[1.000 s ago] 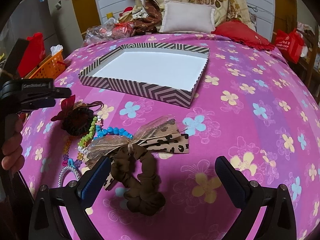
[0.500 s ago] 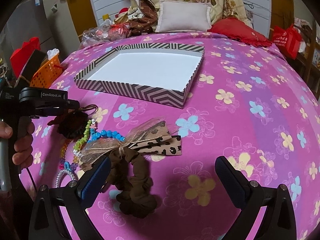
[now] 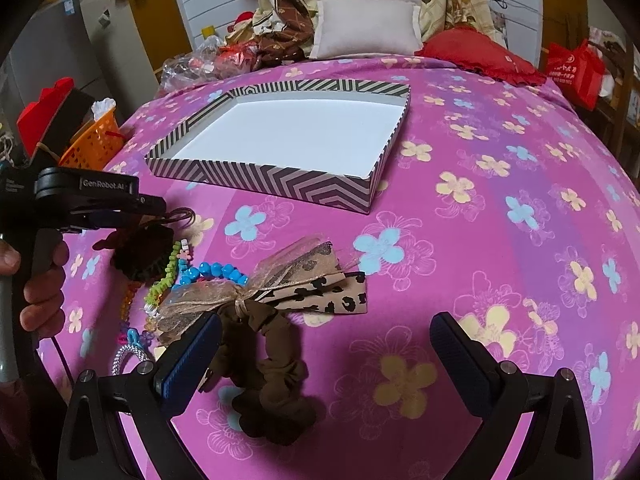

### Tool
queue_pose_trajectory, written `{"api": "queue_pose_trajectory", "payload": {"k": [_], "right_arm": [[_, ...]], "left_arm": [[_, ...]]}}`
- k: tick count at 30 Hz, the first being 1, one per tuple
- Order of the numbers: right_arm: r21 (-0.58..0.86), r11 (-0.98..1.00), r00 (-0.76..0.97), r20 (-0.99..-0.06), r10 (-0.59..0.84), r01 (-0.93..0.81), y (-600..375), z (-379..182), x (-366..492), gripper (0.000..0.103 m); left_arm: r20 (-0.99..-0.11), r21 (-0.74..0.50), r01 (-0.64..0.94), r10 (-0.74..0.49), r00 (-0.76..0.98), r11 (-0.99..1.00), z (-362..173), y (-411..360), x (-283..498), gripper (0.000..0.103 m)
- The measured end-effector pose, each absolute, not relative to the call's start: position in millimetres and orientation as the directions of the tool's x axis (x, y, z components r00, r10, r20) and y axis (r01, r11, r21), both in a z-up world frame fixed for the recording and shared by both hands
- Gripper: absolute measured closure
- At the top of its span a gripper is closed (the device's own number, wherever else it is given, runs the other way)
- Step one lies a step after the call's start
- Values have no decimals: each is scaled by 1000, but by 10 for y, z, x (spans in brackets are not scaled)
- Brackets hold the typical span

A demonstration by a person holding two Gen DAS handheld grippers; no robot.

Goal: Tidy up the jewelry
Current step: 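Grasp the leopard-print bow scrunchie with the right tool while the left tool reaches the black scrunchie, then close the left tool on the black scrunchie while the right tool lifts the leopard bow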

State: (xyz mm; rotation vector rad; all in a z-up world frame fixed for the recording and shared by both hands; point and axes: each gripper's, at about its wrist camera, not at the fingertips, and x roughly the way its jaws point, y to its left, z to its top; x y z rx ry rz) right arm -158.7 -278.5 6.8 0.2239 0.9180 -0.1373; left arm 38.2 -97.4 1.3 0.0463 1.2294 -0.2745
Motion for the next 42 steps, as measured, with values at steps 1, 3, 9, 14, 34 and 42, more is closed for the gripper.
{"api": "queue_pose_trajectory", "payload": {"k": [1,3,9,14,34,42], "right_arm": [[134,968,601,-799,-22,213,-2791,66,-1585,0],[133,968,601,-799,-23,214,-2794,61,-1579,0],[115,969,594,-804,-38,217,-2781,33,-1508,0],[124,973,598,-801,-17,194,-2734,19,-1428,0],[192,980,668,-736,111,49,-2548,186,-1512,98],[274,955,649,-748,139,112,-2710,162,-1602,56]], "left_arm": [[-936,-101,231,-172,308,968,-1,-963,376,42],[-938,-89,228,-158,307,970,-28,-948,367,42],[-938,-102,242,-174,299,965,-44,-1019,371,42],[-940,-79,264,-161,302,961,-83,-1115,380,42],[-869,-344,252,-408,278,904,265,-657,336,101],[-888,-270,270,-348,300,924,302,-584,150,86]]}}
